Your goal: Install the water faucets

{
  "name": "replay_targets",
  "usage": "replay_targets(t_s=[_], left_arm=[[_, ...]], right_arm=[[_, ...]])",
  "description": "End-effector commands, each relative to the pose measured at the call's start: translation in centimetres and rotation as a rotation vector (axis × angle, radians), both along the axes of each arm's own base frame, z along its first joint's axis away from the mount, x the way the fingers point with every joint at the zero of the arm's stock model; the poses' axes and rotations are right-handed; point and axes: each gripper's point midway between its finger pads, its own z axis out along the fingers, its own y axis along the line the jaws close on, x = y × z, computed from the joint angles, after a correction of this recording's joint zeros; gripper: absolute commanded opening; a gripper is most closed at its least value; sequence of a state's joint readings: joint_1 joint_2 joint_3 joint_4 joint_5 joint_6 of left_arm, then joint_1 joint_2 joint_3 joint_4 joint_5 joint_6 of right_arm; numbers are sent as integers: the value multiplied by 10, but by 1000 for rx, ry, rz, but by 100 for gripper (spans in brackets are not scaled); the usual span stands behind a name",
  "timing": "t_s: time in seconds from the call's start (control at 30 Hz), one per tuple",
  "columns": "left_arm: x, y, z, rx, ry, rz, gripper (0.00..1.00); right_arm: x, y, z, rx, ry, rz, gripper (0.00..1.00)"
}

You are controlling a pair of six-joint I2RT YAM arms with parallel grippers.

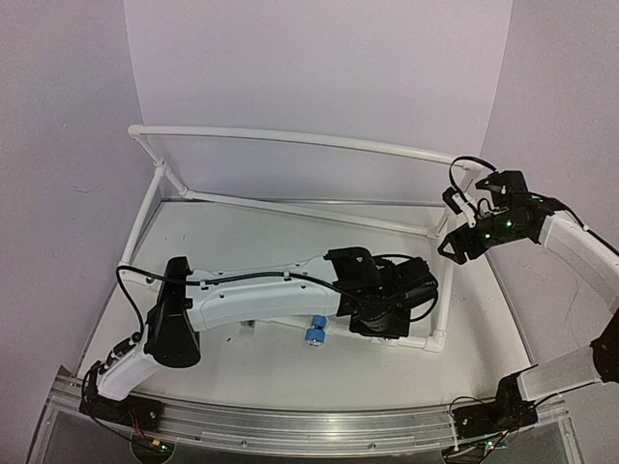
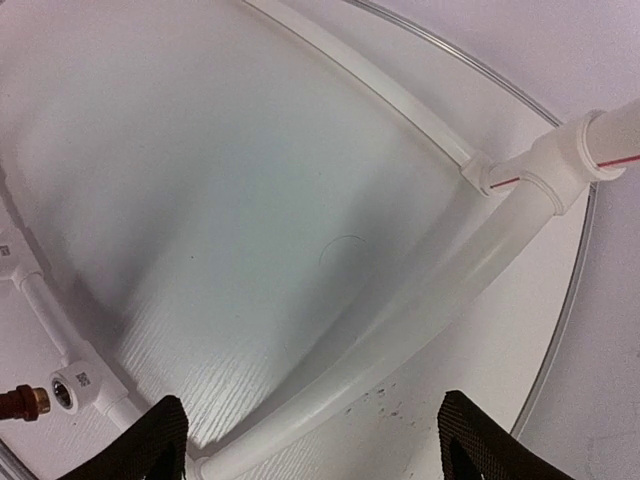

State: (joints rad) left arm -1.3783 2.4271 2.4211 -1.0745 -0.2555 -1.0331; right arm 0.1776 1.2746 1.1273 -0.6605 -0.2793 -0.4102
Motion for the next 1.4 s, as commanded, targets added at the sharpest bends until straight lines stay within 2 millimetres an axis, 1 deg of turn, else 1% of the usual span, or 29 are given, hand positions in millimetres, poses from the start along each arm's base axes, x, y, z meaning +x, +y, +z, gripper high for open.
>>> replay_targets(t_s=[0.0, 0.07, 0.1, 0.17, 0.23, 0.27, 0.3, 0.37, 0.43, 0.5, 0.53, 0.63, 0.8, 0.9, 1.03, 1.13, 1.27, 1.37], left_arm=[[22, 15, 44, -47, -84, 42, 0], [33, 16, 58, -112, -53, 42, 0], [39, 21, 64, -142, -32, 44, 0], [54, 24, 83, -241, -13, 38, 0], [59, 28, 101, -317, -28, 17, 0], [60, 31, 107, -336, -38, 7, 0], [61, 33, 119, -368, -47, -4, 0], [60, 35, 132, -406, -55, -31, 0], [54, 35, 145, -449, -58, -65, 0], [49, 33, 153, -480, -53, -100, 0], [43, 29, 158, -503, -44, -139, 0], [32, 23, 166, -548, -27, -215, 0], [19, 20, 175, -613, -18, -289, 0], [18, 21, 172, -615, -26, -295, 0], [17, 20, 172, -625, -33, -302, 0], [16, 18, 174, -639, -32, -315, 0], [15, 17, 175, -647, -31, -324, 0], [15, 18, 177, -654, -36, -319, 0]], right_arm=[[-31, 35, 30, 105, -13, 247, 79], [-54, 53, 32, 150, 24, 382, 75], [-66, 62, 32, 158, 38, 447, 73], [-79, 74, 31, 147, 34, 523, 69], [-89, 80, 31, 132, 6, 590, 66], [-95, 82, 30, 133, -6, 622, 66], [-99, 85, 31, 141, -25, 656, 66], [-105, 88, 32, 160, -61, 696, 65], [-109, 94, 39, 176, -117, 745, 62], [-113, 100, 46, 175, -172, 802, 58], [-113, 103, 50, 175, -197, 827, 57], [-110, 109, 55, 157, -234, 885, 51], [-108, 109, 60, 90, -314, 954, 53], [-112, 111, 64, 63, -342, 990, 52], [-119, 115, 55, 16, -345, 1029, 51], [-118, 117, 46, -7, -331, 1025, 51], [-113, 120, 45, -9, -331, 1007, 51], [-116, 124, 44, 0, -317, 1012, 50]])
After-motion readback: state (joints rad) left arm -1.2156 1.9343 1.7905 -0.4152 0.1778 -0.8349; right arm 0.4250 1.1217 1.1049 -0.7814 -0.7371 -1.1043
